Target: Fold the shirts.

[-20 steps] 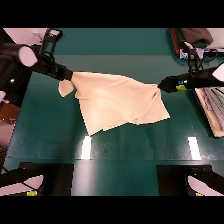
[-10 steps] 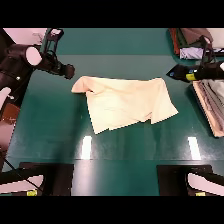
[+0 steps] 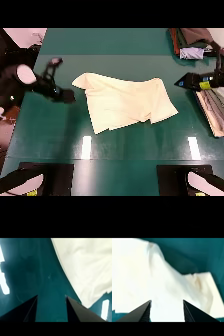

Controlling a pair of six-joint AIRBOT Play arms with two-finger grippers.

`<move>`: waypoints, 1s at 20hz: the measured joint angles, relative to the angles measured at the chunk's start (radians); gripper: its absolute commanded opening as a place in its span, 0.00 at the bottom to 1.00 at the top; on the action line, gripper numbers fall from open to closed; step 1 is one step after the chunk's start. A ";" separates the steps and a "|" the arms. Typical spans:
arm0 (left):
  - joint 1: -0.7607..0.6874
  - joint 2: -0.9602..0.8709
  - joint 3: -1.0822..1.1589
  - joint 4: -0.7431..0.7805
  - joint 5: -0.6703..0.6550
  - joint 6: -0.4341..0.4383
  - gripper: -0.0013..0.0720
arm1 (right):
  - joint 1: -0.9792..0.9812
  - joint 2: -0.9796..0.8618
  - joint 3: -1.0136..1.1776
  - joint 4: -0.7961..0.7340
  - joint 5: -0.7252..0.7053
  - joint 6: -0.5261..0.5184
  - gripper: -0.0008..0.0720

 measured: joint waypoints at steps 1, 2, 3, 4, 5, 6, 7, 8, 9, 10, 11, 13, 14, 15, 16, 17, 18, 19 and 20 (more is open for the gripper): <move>0.000 0.007 -0.061 -0.046 0.002 0.012 0.57 | 0.000 0.031 -0.033 0.004 0.006 -0.003 0.63; 0.000 0.013 -0.120 -0.091 0.013 0.022 0.57 | 0.000 0.057 -0.062 0.003 0.011 -0.007 0.63; 0.001 0.016 -0.174 -0.129 0.025 0.029 0.57 | 0.000 0.082 -0.087 0.002 0.011 -0.009 0.63; 0.001 0.019 -0.218 -0.162 0.038 0.034 0.57 | 0.000 0.106 -0.110 0.003 0.010 -0.011 0.63; 0.000 0.021 -0.256 -0.197 0.055 0.039 0.57 | 0.001 0.127 -0.129 0.003 0.010 -0.012 0.63; -0.007 0.023 -0.291 -0.231 0.073 0.044 0.57 | 0.001 0.143 -0.142 0.003 0.007 -0.014 0.63; -0.019 0.024 -0.319 -0.259 0.091 0.050 0.57 | 0.001 0.157 -0.151 0.003 0.006 -0.014 0.63; -0.039 0.024 -0.343 -0.290 0.111 0.056 0.57 | 0.001 0.168 -0.158 0.004 0.004 -0.015 0.63; -0.065 0.025 -0.363 -0.311 0.132 0.061 0.57 | 0.001 0.177 -0.163 0.003 0.003 -0.015 0.63; -0.093 0.025 -0.377 -0.325 0.151 0.064 0.57 | 0.001 0.182 -0.166 0.004 0.001 -0.016 0.63; -0.124 0.025 -0.388 -0.343 0.172 0.065 0.57 | 0.001 0.187 -0.169 0.004 0.001 -0.016 0.63; -0.177 0.026 -0.402 -0.365 0.212 0.063 0.57 | 0.001 0.192 -0.172 0.005 0.000 -0.016 0.63; -0.198 0.025 -0.406 -0.373 0.230 0.058 0.57 | 0.001 0.194 -0.172 0.005 0.000 -0.016 0.63; -0.217 0.025 -0.409 -0.381 0.250 0.050 0.57 | 0.001 0.195 -0.173 0.005 0.000 -0.016 0.63; -0.232 0.026 -0.411 -0.388 0.269 0.039 0.57 | 0.001 0.196 -0.174 0.007 0.000 -0.016 0.63; -0.243 0.025 -0.413 -0.394 0.289 0.026 0.57 | 0.001 0.196 -0.174 0.014 -0.001 -0.016 0.63; -0.250 0.025 -0.414 -0.396 0.307 0.013 0.57 | 0.001 0.196 -0.174 0.022 -0.001 -0.016 0.63; -0.254 0.026 -0.415 -0.402 0.328 0.000 0.57 | 0.001 0.197 -0.174 0.031 -0.001 -0.016 0.63; -0.259 0.025 -0.415 -0.406 0.341 -0.006 0.57 | 0.001 0.197 -0.174 0.037 -0.001 -0.016 0.63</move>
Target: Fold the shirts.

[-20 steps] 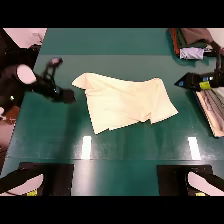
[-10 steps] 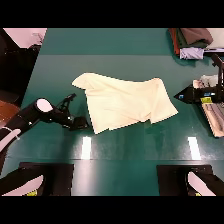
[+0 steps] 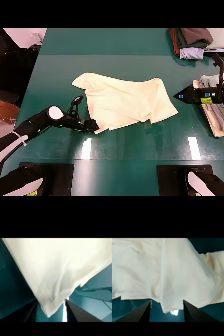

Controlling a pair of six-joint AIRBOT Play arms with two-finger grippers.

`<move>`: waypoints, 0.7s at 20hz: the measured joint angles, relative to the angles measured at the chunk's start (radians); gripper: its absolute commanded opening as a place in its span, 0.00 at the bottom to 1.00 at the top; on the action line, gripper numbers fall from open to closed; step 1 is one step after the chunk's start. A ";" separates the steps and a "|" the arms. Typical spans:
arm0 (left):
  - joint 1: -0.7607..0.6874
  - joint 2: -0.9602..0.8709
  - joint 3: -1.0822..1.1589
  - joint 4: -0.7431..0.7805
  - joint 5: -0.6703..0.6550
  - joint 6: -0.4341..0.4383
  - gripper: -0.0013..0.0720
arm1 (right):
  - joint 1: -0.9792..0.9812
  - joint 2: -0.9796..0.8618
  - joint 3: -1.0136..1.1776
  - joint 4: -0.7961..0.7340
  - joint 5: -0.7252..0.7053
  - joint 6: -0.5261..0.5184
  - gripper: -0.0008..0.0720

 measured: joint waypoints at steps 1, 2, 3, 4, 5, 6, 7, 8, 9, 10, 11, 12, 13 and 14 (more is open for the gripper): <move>-0.003 0.000 0.000 -0.002 0.005 -0.006 0.57 | 0.000 0.000 -0.001 0.004 0.000 0.000 0.63; -0.005 -0.001 -0.001 -0.003 0.012 -0.011 0.57 | 0.000 0.000 -0.001 0.006 0.000 0.000 0.63; -0.007 -0.001 -0.001 -0.006 0.016 -0.015 0.57 | 0.000 0.000 -0.001 0.010 0.000 0.000 0.63; -0.008 -0.002 -0.001 -0.007 0.019 -0.021 0.57 | 0.000 0.000 -0.001 0.012 0.000 0.000 0.63; -0.009 -0.002 -0.001 -0.008 0.021 -0.026 0.57 | 0.000 0.000 -0.001 0.013 0.000 0.000 0.63; -0.009 -0.002 -0.001 -0.008 0.021 -0.029 0.57 | 0.000 0.000 -0.001 0.014 -0.001 0.000 0.63; -0.010 -0.002 -0.001 -0.009 0.021 -0.033 0.52 | 0.000 0.000 -0.001 0.016 0.000 0.000 0.63; -0.010 -0.002 -0.001 -0.010 0.021 -0.035 0.24 | 0.000 0.000 -0.001 0.017 0.000 0.000 0.63; -0.010 -0.002 -0.001 -0.010 0.021 -0.037 0.05 | 0.000 0.000 -0.001 0.017 0.000 0.000 0.63; -0.010 -0.002 -0.001 -0.010 0.021 -0.037 0.05 | 0.000 0.000 -0.001 0.017 0.002 0.000 0.63; -0.010 -0.002 -0.001 -0.010 0.021 -0.039 0.05 | 0.000 0.000 -0.002 0.017 0.006 0.000 0.60; -0.010 -0.002 0.000 -0.010 0.022 -0.039 0.05 | 0.000 0.000 -0.004 0.017 0.009 0.001 0.58; -0.010 0.000 0.003 -0.009 0.024 -0.035 0.05 | 0.000 0.002 -0.014 0.013 0.012 0.002 0.57; -0.010 0.000 0.011 -0.006 0.024 -0.029 0.05 | 0.000 0.006 -0.032 0.007 0.014 0.011 0.57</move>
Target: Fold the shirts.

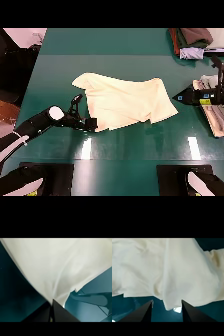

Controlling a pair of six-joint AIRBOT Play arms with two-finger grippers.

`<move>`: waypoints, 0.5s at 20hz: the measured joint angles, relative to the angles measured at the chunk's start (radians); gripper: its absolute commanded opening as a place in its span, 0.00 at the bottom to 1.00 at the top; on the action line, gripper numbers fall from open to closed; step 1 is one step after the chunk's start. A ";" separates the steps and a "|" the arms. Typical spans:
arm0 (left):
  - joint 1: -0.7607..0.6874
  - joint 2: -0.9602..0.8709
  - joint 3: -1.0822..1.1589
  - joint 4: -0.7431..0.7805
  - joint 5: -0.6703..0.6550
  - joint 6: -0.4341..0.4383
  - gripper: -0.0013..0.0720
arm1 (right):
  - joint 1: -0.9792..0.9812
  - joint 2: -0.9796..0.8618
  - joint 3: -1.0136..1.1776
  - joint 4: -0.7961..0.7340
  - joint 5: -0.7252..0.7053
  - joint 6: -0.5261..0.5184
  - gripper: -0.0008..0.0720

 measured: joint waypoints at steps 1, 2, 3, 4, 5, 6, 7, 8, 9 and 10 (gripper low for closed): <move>0.000 0.001 0.014 0.003 0.000 0.010 0.05 | 0.000 0.008 -0.027 -0.003 -0.001 0.010 0.57; 0.001 0.001 0.031 0.007 -0.001 0.017 0.05 | 0.000 0.019 -0.066 -0.006 -0.004 0.029 0.57; 0.002 0.002 0.052 0.011 -0.004 0.024 0.05 | 0.000 0.036 -0.110 -0.006 -0.018 0.049 0.58; 0.002 0.002 0.074 0.013 -0.006 0.032 0.05 | 0.000 0.055 -0.160 0.000 -0.035 0.068 0.72; 0.002 0.002 0.094 0.014 -0.007 0.040 0.05 | 0.000 0.076 -0.217 0.020 -0.063 0.086 0.84; 0.002 0.002 0.114 0.015 -0.008 0.047 0.05 | 0.000 0.099 -0.274 0.051 -0.096 0.095 0.84; 0.002 0.002 0.128 0.016 -0.008 0.051 0.05 | 0.001 0.118 -0.325 0.082 -0.126 0.106 0.84; 0.002 0.002 0.139 0.018 -0.010 0.056 0.05 | 0.001 0.135 -0.372 0.116 -0.158 0.112 0.83; 0.002 0.002 0.146 0.019 -0.011 0.058 0.05 | 0.002 0.149 -0.419 0.156 -0.191 0.116 0.83; 0.002 0.002 0.153 0.019 -0.011 0.061 0.05 | 0.005 0.158 -0.461 0.190 -0.222 0.120 0.83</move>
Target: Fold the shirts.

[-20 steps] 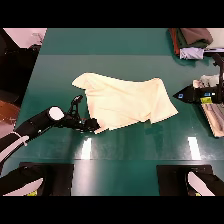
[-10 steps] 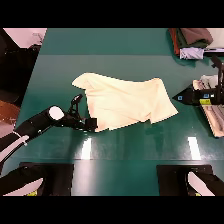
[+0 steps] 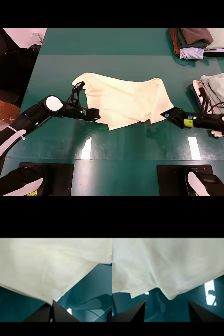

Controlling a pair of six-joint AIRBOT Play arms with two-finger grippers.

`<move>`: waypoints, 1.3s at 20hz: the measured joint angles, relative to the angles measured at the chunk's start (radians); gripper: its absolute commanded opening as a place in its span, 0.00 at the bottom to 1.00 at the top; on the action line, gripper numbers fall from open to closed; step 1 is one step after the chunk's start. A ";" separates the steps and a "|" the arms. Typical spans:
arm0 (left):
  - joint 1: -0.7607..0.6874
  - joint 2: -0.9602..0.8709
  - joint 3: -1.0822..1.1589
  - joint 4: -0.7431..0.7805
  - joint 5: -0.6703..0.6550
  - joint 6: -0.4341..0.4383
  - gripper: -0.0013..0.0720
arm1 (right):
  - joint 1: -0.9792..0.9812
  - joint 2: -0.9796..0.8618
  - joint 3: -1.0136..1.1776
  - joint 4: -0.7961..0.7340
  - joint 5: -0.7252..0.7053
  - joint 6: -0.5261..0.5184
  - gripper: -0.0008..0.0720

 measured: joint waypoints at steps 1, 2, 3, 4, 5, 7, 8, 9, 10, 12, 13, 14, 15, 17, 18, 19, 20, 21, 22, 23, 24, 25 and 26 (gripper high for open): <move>0.000 0.000 0.004 0.001 0.000 0.001 0.05 | 0.008 0.004 -0.033 0.031 -0.028 0.002 0.83; 0.000 0.000 0.007 0.001 0.000 0.003 0.05 | 0.024 0.002 -0.060 0.055 -0.057 0.005 0.83; 0.000 0.000 0.009 0.002 0.000 0.004 0.05 | 0.045 -0.006 -0.078 0.072 -0.085 0.008 0.83; 0.000 0.000 0.011 0.002 0.000 0.004 0.05 | 0.074 -0.023 -0.090 0.090 -0.116 0.009 0.83; 0.000 0.000 0.012 0.002 0.000 0.005 0.05 | 0.105 -0.043 -0.096 0.100 -0.140 0.010 0.83; 0.000 0.000 0.013 0.002 -0.001 0.006 0.05 | 0.167 -0.100 -0.087 0.114 -0.190 0.011 0.82; 0.000 0.000 0.014 0.003 -0.003 0.007 0.05 | 0.197 -0.130 -0.073 0.119 -0.209 0.011 0.76; 0.000 0.000 0.014 0.004 -0.006 0.009 0.05 | 0.220 -0.157 -0.058 0.121 -0.228 0.011 0.76; 0.000 0.000 0.014 0.005 -0.011 0.014 0.05 | 0.240 -0.182 -0.040 0.121 -0.248 0.011 0.66; 0.000 0.000 0.014 0.006 -0.017 0.022 0.05 | 0.264 -0.219 -0.006 0.124 -0.277 0.011 0.60; 0.000 0.000 0.014 0.007 -0.019 0.024 0.05 | 0.269 -0.230 0.007 0.124 -0.288 0.011 0.43; 0.000 0.000 0.014 0.007 -0.020 0.027 0.05 | 0.270 -0.239 0.019 0.121 -0.293 0.011 0.14; 0.000 0.000 0.014 0.008 -0.023 0.028 0.05 | 0.272 -0.244 0.027 0.112 -0.293 0.011 0.04; 0.000 0.000 0.014 0.008 -0.025 0.030 0.05 | 0.273 -0.242 0.037 0.089 -0.292 0.011 0.04; 0.000 0.000 0.016 0.008 -0.026 0.031 0.05 | 0.273 -0.230 0.041 0.079 -0.288 0.011 0.04; 0.000 0.002 0.021 0.010 -0.029 0.031 0.05 | 0.271 -0.211 0.043 0.072 -0.285 0.010 0.04; 0.000 0.008 0.029 0.018 -0.031 0.031 0.05 | 0.262 -0.182 0.047 0.066 -0.277 0.010 0.04; 0.006 0.021 0.045 0.032 -0.036 0.031 0.05 | 0.246 -0.150 0.056 0.060 -0.274 0.010 0.04; 0.020 0.039 0.067 0.046 -0.041 0.031 0.05 | 0.221 -0.111 0.074 0.055 -0.263 0.010 0.04; 0.043 0.063 0.096 0.061 -0.046 0.030 0.05 | 0.187 -0.072 0.101 0.045 -0.244 0.010 0.04; 0.077 0.093 0.135 0.076 -0.063 0.030 0.05 | 0.148 -0.037 0.137 0.035 -0.224 0.010 0.04; 0.119 0.128 0.184 0.087 -0.078 0.029 0.05 | 0.103 -0.005 0.180 0.022 -0.201 0.010 0.04; 0.161 0.159 0.237 0.101 -0.093 0.027 0.05 | 0.051 0.023 0.235 0.004 -0.170 0.011 0.04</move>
